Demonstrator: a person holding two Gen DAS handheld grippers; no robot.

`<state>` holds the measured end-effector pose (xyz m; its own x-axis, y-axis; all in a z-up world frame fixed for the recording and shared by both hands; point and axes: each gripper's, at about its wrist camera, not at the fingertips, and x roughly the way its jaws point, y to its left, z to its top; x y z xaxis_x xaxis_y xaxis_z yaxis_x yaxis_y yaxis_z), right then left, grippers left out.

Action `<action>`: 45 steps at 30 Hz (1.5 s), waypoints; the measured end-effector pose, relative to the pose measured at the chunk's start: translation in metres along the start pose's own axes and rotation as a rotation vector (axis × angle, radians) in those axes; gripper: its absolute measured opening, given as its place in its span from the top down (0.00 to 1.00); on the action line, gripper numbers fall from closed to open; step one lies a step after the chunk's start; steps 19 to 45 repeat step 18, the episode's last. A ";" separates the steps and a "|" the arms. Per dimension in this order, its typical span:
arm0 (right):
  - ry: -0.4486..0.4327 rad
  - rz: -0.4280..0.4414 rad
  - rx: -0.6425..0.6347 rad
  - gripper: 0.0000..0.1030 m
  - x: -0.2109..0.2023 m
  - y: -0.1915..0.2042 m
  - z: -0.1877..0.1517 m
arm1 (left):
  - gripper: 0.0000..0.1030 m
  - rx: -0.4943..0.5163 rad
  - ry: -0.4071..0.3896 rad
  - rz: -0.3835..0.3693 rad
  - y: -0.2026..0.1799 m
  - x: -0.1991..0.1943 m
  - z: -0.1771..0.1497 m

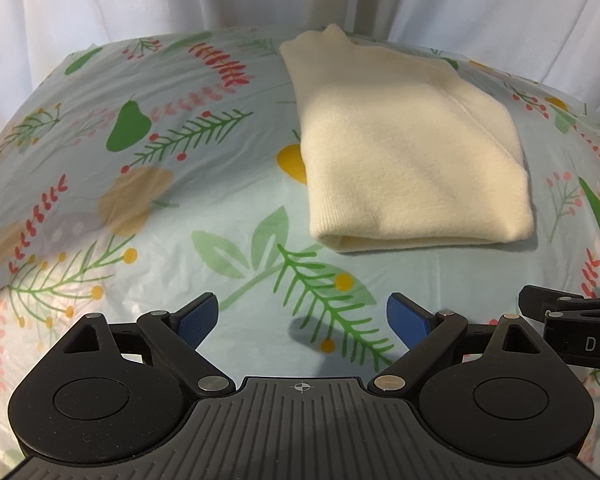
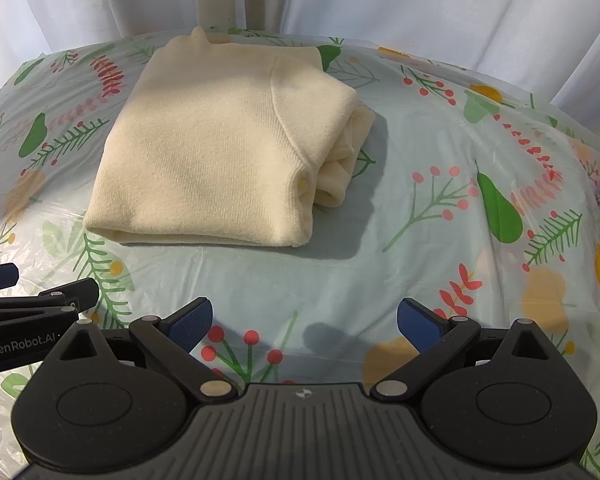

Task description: Fold small clothes

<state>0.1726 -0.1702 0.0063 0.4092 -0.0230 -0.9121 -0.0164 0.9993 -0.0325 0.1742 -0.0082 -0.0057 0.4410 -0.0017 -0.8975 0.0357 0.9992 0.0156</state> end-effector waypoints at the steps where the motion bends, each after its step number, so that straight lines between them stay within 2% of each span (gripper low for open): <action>1: -0.001 0.000 -0.001 0.04 0.000 0.000 0.000 | 0.08 0.000 0.002 0.002 0.000 0.001 0.000; 45: -0.002 -0.019 -0.020 0.04 0.005 0.004 -0.001 | 0.08 0.008 0.022 0.009 -0.001 0.005 -0.004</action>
